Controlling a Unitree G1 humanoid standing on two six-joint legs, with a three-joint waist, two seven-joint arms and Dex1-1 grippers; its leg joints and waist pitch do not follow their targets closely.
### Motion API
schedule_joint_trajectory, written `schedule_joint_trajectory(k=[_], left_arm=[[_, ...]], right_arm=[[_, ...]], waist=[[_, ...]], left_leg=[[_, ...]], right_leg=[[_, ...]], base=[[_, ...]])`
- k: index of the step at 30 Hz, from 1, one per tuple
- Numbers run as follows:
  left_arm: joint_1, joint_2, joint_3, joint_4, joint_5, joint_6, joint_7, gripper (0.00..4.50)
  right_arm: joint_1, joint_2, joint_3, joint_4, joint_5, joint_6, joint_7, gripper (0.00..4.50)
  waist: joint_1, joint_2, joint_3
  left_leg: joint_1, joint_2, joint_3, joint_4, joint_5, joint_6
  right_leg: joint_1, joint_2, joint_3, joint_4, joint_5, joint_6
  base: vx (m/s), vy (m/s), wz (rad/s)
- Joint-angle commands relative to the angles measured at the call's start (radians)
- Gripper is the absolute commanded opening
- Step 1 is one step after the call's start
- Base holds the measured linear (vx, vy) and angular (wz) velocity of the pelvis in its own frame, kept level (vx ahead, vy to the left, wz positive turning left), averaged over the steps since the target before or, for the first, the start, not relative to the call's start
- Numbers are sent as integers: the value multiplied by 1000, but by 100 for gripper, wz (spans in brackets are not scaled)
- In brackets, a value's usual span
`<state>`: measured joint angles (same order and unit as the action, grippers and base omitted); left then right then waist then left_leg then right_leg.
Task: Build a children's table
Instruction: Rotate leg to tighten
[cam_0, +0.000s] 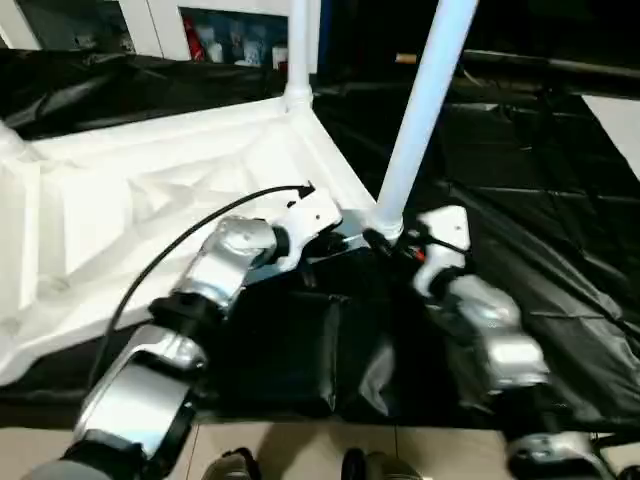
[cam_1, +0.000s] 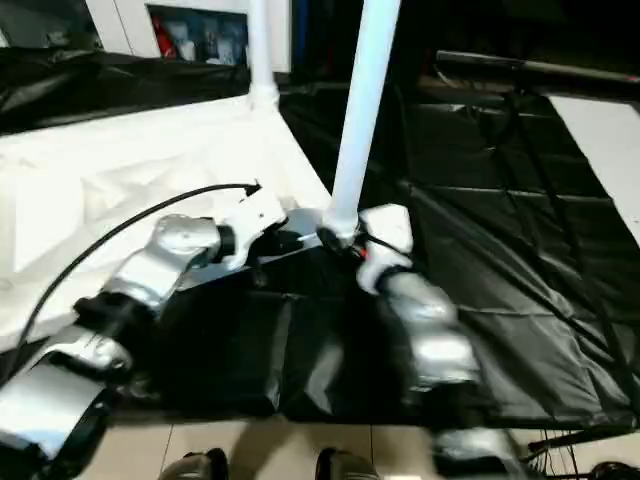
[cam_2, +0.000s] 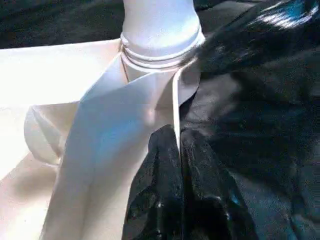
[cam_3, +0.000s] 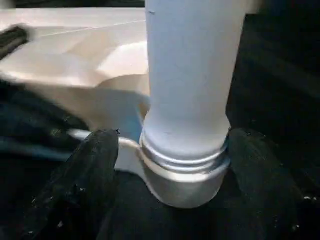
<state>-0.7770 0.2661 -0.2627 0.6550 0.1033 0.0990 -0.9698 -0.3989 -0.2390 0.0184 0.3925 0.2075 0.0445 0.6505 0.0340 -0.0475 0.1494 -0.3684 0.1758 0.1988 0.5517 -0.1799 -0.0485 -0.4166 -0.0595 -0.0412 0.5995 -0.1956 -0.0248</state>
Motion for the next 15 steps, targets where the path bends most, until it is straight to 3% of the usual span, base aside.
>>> schedule_joint_trajectory(k=[1, 2, 3, 7, 12, 15], left_arm=[[48, -1, -44, 2, -26, -19, -98, 0], [58, 15, -49, -23, -38, -17, -136, 0], [67, 30, -54, -44, -46, -14, -169, 0], [96, 84, -68, -119, -72, 4, -274, 0], [127, 144, -79, -211, -110, 56, -381, 0], [128, 150, -79, -216, -109, 60, -386, 0]], right_arm=[[13, -16, 21, -11, 19, 22, 81, 361], [16, -42, 28, -24, 28, 23, 129, 361], [16, -62, 32, -35, 34, 29, 165, 361], [9, -122, 49, -64, 52, 42, 275, 361], [-21, -190, 101, -56, 43, 31, 426, 361], [-29, -198, 118, -46, 30, 22, 452, 361]], waist=[[0, -9, -59], [0, -9, -59], [-2, -6, -59], [-2, -4, -61], [0, -3, -61], [1, -4, -58]], left_leg=[[-1, 57, -24, -44, -25, 160], [-1, 57, -24, -44, -25, 160], [1, 57, -22, -41, -2, 187], [7, 62, -18, -33, 44, 226], [6, 63, -17, -32, 27, 219], [4, 63, -17, -32, -15, 191]], right_leg=[[56, -86, 56, -56, -7, -242], [56, -86, 56, -56, -7, -242], [55, -84, 53, -47, 76, -277], [54, -84, 53, -33, 185, -318], [54, -86, 52, -34, 137, -327], [50, -87, 54, -39, 66, -320]], base=[[0, 0, 0], [0, 0, 0], [0, 0, 0], [0, 0, 0], [0, 0, 0], [0, 0, 0]])
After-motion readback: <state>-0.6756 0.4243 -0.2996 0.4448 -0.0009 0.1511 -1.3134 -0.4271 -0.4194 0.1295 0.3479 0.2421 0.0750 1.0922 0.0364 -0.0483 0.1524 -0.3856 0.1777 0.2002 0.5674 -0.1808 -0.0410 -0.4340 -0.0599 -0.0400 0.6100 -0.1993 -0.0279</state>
